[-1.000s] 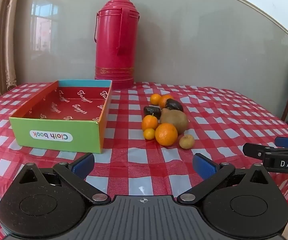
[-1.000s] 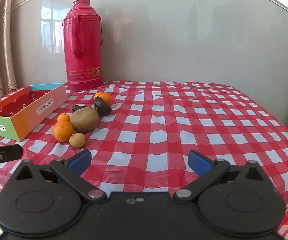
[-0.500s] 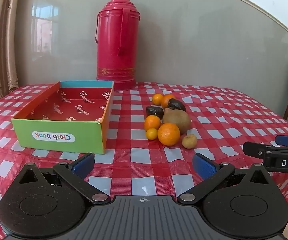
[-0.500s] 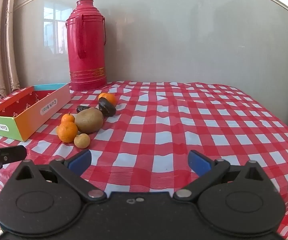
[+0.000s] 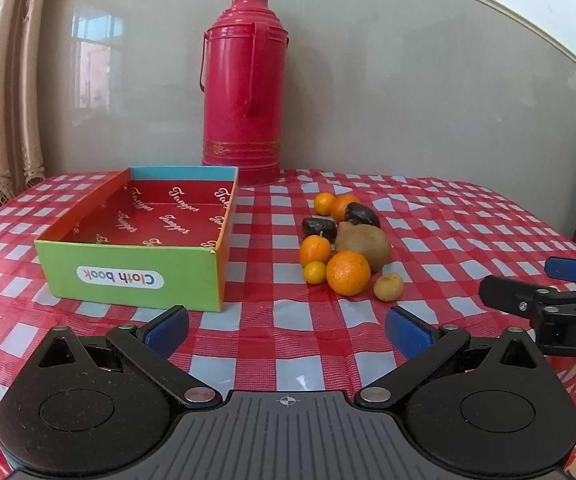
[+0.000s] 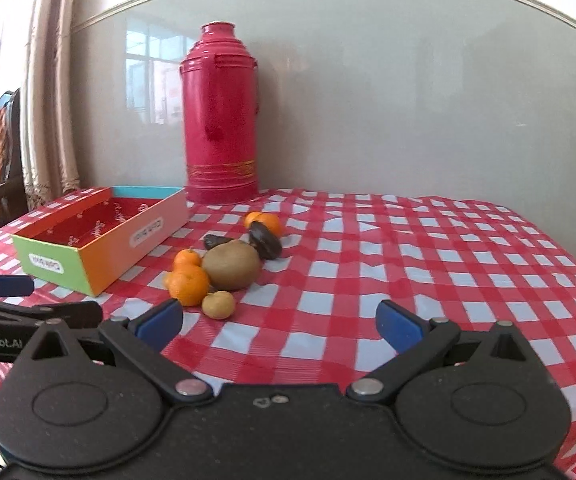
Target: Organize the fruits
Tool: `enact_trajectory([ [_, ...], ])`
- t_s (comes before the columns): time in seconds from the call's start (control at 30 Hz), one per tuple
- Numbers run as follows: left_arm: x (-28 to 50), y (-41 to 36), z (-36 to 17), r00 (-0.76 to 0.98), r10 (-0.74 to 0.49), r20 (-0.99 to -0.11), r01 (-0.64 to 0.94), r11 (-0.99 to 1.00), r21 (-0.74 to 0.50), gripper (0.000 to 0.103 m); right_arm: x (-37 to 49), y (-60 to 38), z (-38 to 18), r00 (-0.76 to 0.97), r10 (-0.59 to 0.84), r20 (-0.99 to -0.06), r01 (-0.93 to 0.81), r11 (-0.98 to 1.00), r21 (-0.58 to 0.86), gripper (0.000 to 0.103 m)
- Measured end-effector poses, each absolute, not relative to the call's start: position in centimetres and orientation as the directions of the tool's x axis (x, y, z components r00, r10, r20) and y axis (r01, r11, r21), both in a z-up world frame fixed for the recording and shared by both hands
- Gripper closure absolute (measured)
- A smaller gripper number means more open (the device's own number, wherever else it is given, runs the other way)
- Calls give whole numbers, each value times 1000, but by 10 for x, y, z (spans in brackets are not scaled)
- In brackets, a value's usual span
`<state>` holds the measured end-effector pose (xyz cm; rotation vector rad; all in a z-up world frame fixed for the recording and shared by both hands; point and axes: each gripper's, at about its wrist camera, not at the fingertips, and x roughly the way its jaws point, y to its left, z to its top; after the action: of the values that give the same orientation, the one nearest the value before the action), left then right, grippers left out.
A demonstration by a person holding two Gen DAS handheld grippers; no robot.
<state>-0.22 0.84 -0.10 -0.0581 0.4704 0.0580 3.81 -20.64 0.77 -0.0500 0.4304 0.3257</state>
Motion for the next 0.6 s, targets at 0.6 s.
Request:
enact_trajectory([
  [0.6,-5,6,2,894,60,-444,-75,997,-17,0,38,-206,8,860,313,-403,-313,947,67,6],
])
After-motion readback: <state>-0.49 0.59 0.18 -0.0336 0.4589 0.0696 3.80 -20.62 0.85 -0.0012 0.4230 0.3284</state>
